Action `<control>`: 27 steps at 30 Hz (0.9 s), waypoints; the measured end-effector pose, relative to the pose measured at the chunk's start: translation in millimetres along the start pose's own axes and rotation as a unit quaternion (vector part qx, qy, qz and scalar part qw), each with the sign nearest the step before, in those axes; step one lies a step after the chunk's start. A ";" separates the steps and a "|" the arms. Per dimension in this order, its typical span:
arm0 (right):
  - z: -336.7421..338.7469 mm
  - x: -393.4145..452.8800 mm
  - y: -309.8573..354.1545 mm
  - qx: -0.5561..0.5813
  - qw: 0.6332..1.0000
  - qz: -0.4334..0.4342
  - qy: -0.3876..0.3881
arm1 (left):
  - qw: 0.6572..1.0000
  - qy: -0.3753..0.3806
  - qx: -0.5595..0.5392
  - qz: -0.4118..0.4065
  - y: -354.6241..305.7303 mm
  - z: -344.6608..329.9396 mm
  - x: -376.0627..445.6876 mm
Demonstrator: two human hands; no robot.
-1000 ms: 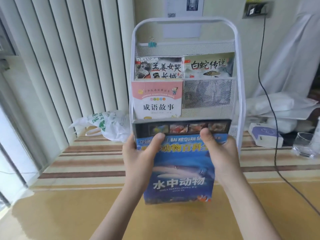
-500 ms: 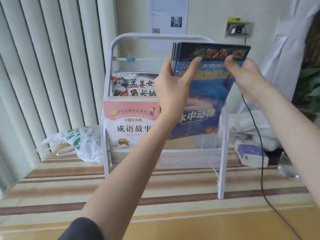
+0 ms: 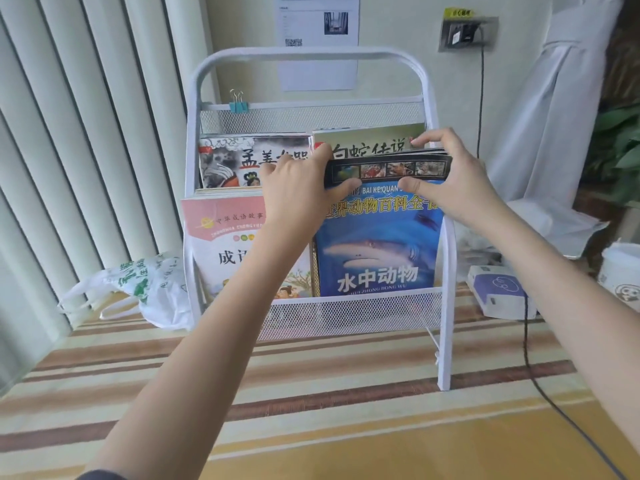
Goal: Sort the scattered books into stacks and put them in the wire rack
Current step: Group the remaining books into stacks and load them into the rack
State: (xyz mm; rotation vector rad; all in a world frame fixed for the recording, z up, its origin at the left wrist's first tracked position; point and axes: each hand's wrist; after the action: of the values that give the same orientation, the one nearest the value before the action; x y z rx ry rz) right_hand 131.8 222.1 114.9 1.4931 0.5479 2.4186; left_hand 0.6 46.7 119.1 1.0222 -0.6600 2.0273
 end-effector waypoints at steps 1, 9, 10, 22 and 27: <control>0.5 -0.5 -0.6 -0.017 1.000 0.012 -0.005 | 1.000 0.009 0.015 -0.013 0.2 1.1 2.1; 2.9 17.7 19.4 -0.221 0.964 0.100 -0.112 | 0.995 0.070 0.006 -0.077 5.6 -0.9 15.6; -1.1 22.2 25.2 -0.265 0.950 0.132 -0.100 | 0.995 0.068 -0.002 -0.075 6.2 -1.1 16.1; -29.8 40.5 16.0 -0.377 0.918 0.121 0.022 | 0.988 0.109 0.092 -0.055 4.1 -6.3 22.1; -41.5 28.7 18.4 -0.330 0.921 0.165 -0.127 | 0.993 0.030 0.112 -0.035 1.3 -7.9 19.1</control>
State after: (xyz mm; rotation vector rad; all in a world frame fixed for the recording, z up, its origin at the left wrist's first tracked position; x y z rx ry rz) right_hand 81.7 209.3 129.1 1.6110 -0.5705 2.2200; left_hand -11.4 59.2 130.5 1.0911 -0.3650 2.0949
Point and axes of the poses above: each hand's wrist, its own x-axis towards the middle knuckle, its own z-axis out of the back of the hand, y = z × x, and after that the axes turned 5 degrees about -y, right-handed
